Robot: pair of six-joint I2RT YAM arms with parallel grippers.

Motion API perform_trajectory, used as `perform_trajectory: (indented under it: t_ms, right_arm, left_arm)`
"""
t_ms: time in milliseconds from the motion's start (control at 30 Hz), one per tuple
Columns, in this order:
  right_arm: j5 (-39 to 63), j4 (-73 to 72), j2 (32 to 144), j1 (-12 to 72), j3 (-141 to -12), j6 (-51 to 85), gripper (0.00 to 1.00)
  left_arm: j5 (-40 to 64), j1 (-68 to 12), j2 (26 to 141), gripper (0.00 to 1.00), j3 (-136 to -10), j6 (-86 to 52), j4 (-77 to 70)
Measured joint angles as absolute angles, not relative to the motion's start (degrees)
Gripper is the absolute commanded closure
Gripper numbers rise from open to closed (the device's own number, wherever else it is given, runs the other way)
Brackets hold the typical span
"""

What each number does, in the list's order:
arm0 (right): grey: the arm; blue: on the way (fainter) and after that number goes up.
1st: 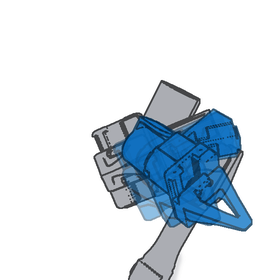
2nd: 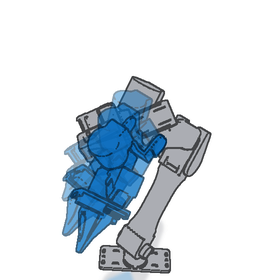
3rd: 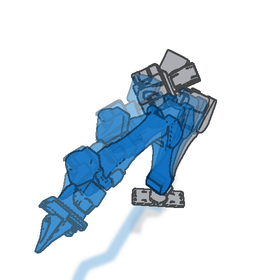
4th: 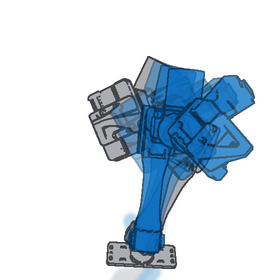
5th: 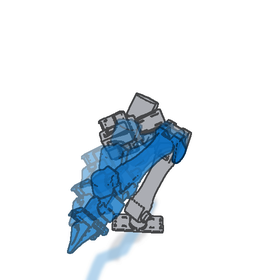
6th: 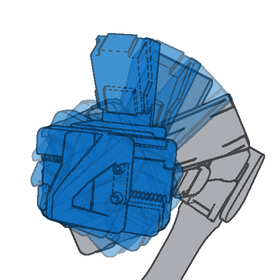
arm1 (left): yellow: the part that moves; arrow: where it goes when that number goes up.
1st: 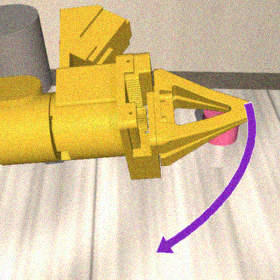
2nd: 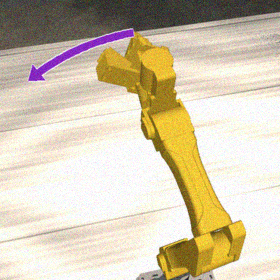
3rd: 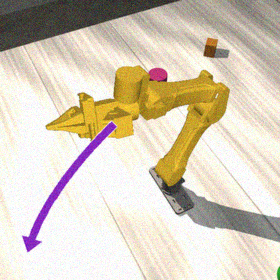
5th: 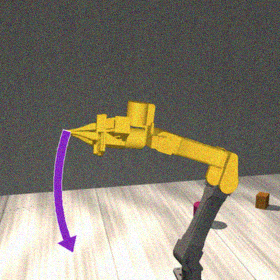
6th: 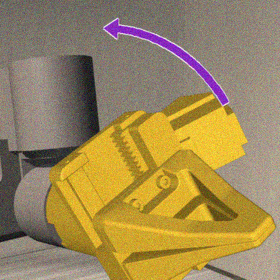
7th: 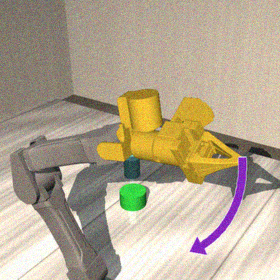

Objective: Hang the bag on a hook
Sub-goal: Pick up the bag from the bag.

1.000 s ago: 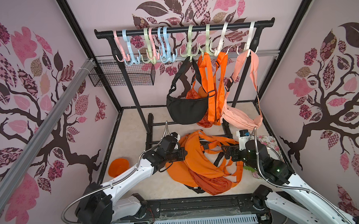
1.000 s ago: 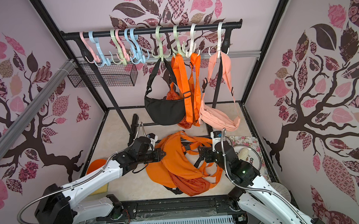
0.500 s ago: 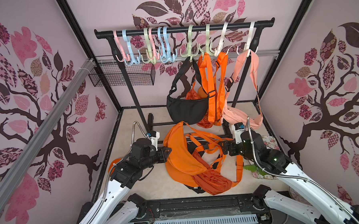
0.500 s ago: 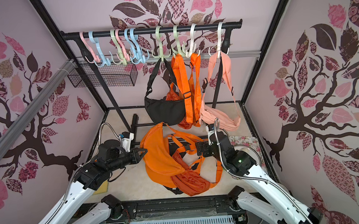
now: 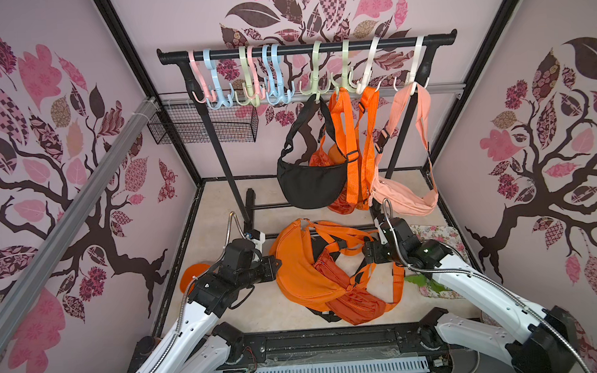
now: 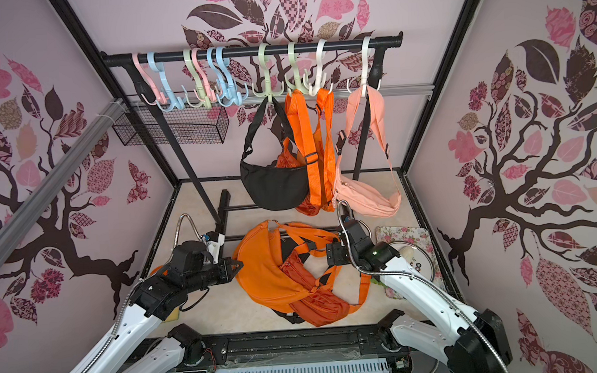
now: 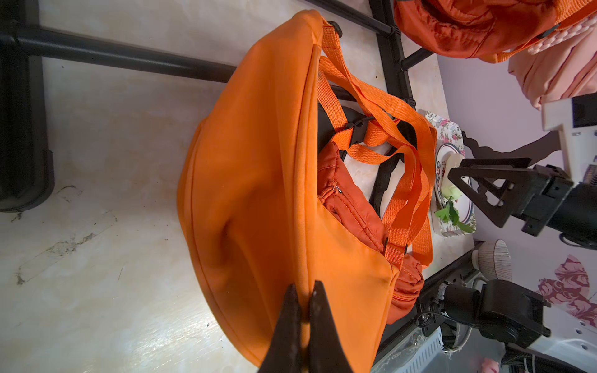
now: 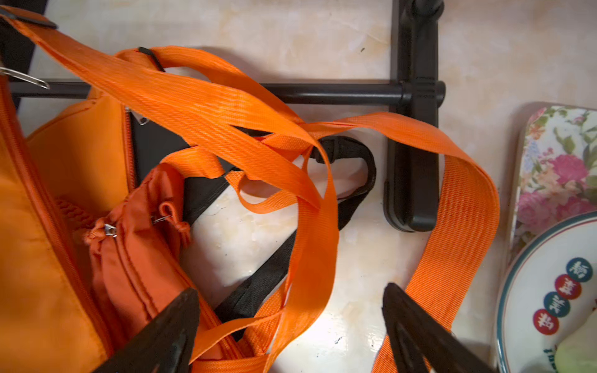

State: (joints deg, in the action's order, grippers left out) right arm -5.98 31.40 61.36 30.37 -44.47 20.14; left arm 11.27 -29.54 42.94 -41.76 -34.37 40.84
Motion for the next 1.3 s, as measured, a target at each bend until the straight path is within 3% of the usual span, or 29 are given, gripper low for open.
perform_trajectory:
  t_ms: [367,467,600,667,900,1167,1233,1300]
  right_arm:
    - [-5.37,24.60,71.13,29.98,-41.10,21.89,0.22]
    - [-4.71,22.96,74.08,29.91,-40.71,22.04,0.38]
    - [-4.58,21.39,75.70,29.91,-40.84,22.44,0.85]
    - [-4.93,21.50,75.66,29.91,-41.04,22.52,1.00]
    - [-6.39,26.13,72.95,29.98,-45.76,22.31,1.00]
    - [-10.76,31.14,59.33,37.30,-54.46,19.68,1.00]
    - [-10.85,31.79,56.60,38.06,-55.92,18.98,0.95]
    - [-11.03,32.12,54.48,38.06,-56.62,18.44,0.82]
  left_arm:
    - [10.07,-29.50,40.69,1.00,-41.76,-34.44,41.30]
    - [9.50,-29.50,40.21,1.00,-41.74,-34.50,41.45]
    - [9.04,-29.50,39.77,1.00,-41.12,-34.76,41.36]
    - [8.67,-29.50,39.51,1.00,-40.77,-34.98,41.36]
    - [6.13,-29.50,37.01,1.00,-39.09,-36.58,41.10]
    - [4.19,-29.50,25.02,1.00,-35.55,-38.06,36.14]
    - [3.73,-29.50,21.52,1.00,-35.27,-38.17,35.03]
    - [3.27,-29.50,19.18,1.00,-35.24,-38.17,34.13]
